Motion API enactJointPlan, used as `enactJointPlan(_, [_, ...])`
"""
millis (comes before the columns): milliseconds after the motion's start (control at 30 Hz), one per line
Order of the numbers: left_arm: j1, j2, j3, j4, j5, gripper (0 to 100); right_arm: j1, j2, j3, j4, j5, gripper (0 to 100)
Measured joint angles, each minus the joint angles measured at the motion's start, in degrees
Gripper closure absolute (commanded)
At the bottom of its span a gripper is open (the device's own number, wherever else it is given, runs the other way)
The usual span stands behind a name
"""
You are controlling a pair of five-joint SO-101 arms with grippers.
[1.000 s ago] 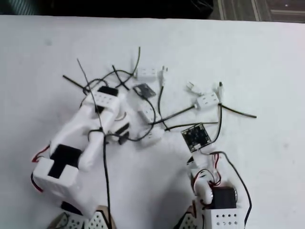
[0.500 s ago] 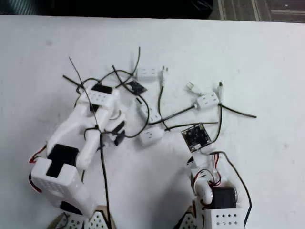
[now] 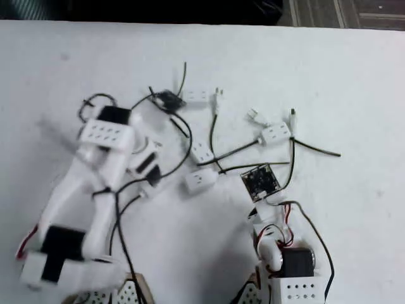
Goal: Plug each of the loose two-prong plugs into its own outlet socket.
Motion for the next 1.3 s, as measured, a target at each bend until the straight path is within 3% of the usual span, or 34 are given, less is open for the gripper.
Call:
enactJointPlan(167, [-6.2,-9.0,0.0,3.8,-1.8,80,0.0,0.0,0.0,0.0,0.0,97.8])
enactJointPlan(300, [-11.3,-15.7,2.0,4.7,-1.8,99,1.1,0.0,-0.3,0.0,0.1,98.0])
enactJointPlan(433, [-13.2,-26.1,9.8,3.3,-1.8,98,4.4,0.0,-3.6,0.1,0.0,98.0])
enactJointPlan(800, [-13.5,-57.7,36.9,-3.7,-1.9,98,4.4,1.6,-16.5,2.3,1.6,97.9])
enactJointPlan(967, [-13.5,-64.4,43.6,-6.5,-1.9,98,4.4,14.1,-26.8,2.5,2.9,97.9])
enactJointPlan(1300, [-13.5,-70.3,57.1,-15.8,-1.9,98,4.4,54.0,-53.6,2.5,3.0,97.7])
